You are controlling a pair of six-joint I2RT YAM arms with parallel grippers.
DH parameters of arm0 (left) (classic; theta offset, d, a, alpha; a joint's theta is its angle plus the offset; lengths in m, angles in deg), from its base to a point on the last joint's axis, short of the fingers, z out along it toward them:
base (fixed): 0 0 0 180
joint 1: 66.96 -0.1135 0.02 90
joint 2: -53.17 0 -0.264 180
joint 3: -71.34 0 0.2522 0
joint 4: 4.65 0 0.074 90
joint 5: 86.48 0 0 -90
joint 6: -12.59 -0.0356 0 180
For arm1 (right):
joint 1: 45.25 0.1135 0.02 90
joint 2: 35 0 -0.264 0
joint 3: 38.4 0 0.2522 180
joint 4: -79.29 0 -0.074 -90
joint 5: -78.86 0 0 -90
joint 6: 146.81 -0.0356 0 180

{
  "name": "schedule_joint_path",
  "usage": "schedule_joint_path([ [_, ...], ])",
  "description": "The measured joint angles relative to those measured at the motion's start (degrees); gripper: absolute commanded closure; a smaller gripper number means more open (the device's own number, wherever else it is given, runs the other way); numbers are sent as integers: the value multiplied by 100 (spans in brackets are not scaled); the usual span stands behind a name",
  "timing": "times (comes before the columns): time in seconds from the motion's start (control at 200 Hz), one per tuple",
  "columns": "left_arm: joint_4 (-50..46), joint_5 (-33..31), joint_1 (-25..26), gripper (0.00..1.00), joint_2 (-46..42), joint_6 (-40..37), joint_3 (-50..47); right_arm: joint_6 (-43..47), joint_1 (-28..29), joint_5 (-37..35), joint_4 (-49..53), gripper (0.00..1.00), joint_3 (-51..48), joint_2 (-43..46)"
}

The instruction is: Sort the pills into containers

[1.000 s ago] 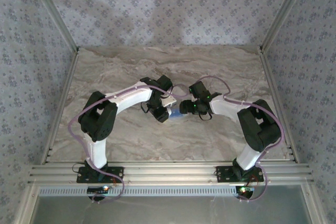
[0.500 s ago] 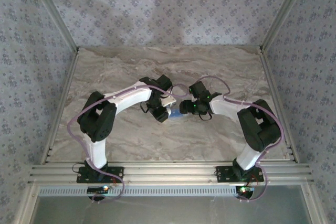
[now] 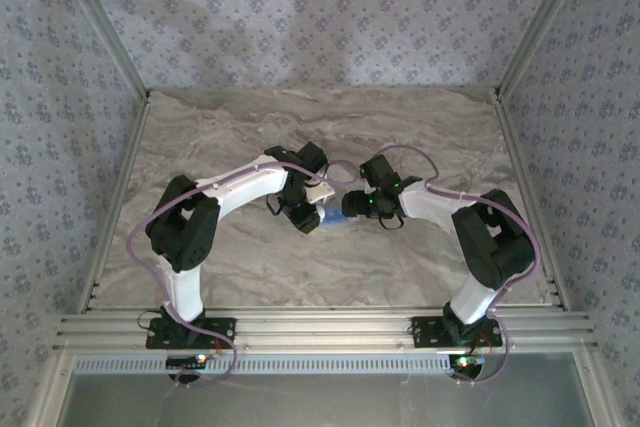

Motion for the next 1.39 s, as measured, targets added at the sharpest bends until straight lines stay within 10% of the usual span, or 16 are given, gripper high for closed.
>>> schedule_joint_path([
  [1.394, -442, -57, 0, 100, 356, -133, 470, 0, 37, 20, 2, 26, 59, -55],
])
